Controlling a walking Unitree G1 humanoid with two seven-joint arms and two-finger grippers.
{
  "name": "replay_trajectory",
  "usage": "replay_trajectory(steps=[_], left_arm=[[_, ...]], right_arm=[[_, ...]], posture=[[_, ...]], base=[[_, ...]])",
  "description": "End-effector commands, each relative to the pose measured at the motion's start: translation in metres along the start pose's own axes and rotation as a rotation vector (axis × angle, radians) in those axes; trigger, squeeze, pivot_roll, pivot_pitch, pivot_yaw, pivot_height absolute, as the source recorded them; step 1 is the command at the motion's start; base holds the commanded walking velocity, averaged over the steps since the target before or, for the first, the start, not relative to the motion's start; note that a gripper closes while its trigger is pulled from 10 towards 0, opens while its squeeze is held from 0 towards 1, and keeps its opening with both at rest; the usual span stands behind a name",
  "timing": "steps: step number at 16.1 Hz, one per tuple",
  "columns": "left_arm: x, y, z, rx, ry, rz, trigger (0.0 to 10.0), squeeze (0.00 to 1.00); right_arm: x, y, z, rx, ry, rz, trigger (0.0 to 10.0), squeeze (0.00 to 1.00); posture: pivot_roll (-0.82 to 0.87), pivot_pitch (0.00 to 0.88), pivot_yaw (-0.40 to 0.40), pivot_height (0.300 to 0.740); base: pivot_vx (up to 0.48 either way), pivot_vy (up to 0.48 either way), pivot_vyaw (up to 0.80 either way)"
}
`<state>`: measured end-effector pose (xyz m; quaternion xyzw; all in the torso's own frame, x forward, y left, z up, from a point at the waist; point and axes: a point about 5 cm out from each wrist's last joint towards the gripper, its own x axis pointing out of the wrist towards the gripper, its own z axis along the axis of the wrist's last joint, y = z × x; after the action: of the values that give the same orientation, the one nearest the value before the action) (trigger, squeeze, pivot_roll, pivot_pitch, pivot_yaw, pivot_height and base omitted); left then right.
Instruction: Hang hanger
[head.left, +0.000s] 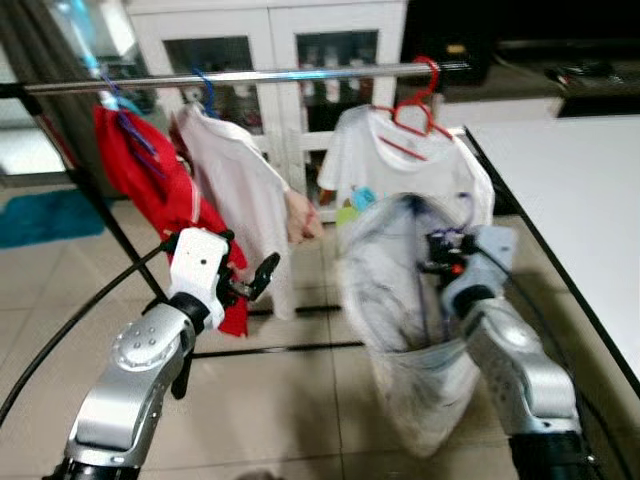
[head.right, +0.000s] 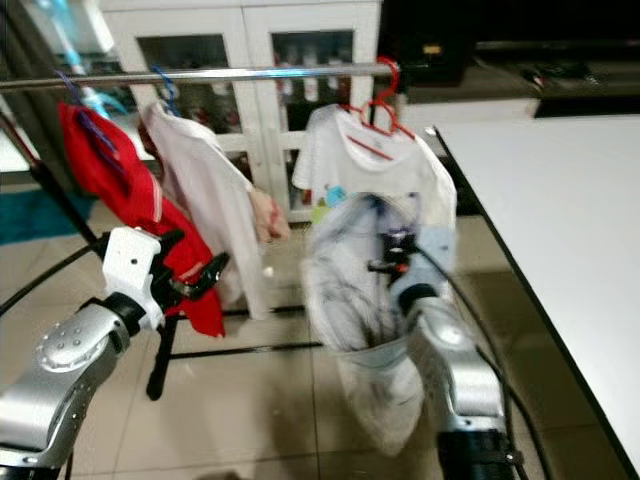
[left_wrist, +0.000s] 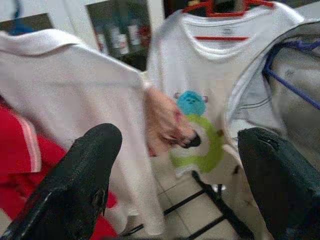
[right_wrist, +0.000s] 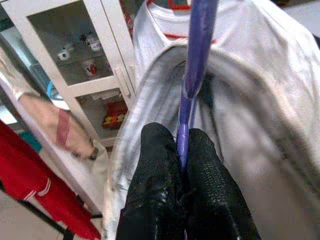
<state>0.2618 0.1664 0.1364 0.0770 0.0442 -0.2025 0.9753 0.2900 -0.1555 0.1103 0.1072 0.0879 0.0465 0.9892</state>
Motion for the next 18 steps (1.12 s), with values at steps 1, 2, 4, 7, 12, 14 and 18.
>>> replay_trajectory(steps=[1, 2, 4, 7, 12, 14, 18], left_arm=[[-0.002, 0.006, 0.001, 0.015, 0.005, 0.013, 10.0, 0.00], [-0.002, 0.005, 0.001, 0.015, 0.006, 0.011, 10.0, 0.00], [-0.002, 0.005, 0.000, 0.014, 0.008, 0.007, 10.0, 0.00], [-0.003, 0.004, -0.001, 0.013, 0.009, 0.007, 10.0, 0.00], [-0.004, 0.002, -0.003, 0.025, 0.017, -0.004, 10.0, 0.00], [-0.003, 0.000, -0.003, 0.032, 0.016, -0.013, 10.0, 0.00], [-0.001, -0.003, -0.003, 0.046, 0.017, -0.034, 10.0, 0.00]], right_arm=[[0.002, 0.014, 0.013, 0.002, -0.074, 0.051, 10.0, 0.00], [0.002, 0.014, 0.013, 0.002, -0.075, 0.052, 10.0, 0.00], [0.004, 0.016, 0.014, -0.001, -0.078, 0.058, 10.0, 0.00], [0.006, 0.019, 0.015, -0.007, -0.078, 0.082, 10.0, 0.00], [0.010, 0.024, 0.013, -0.058, -0.064, 0.105, 10.0, 0.00], [0.012, 0.021, 0.014, -0.060, -0.062, 0.079, 10.0, 0.00], [0.012, 0.017, 0.021, -0.042, -0.106, 0.049, 10.0, 0.00]], posture=[[-0.01, 0.052, 0.041, 0.740], [-0.01, 0.052, 0.041, 0.740], [0.00, 0.047, 0.036, 0.740], [0.00, 0.035, 0.025, 0.740], [0.00, 0.025, 0.020, 0.740], [0.00, 0.017, 0.017, 0.740], [0.00, 0.011, 0.016, 0.740]], base=[[0.349, 0.000, 0.00], [0.345, 0.000, 0.00], [0.349, 0.000, 0.00], [0.349, 0.000, 0.00], [0.347, 0.000, 0.00], [0.345, 0.000, 0.70], [0.341, 0.000, 0.20]])
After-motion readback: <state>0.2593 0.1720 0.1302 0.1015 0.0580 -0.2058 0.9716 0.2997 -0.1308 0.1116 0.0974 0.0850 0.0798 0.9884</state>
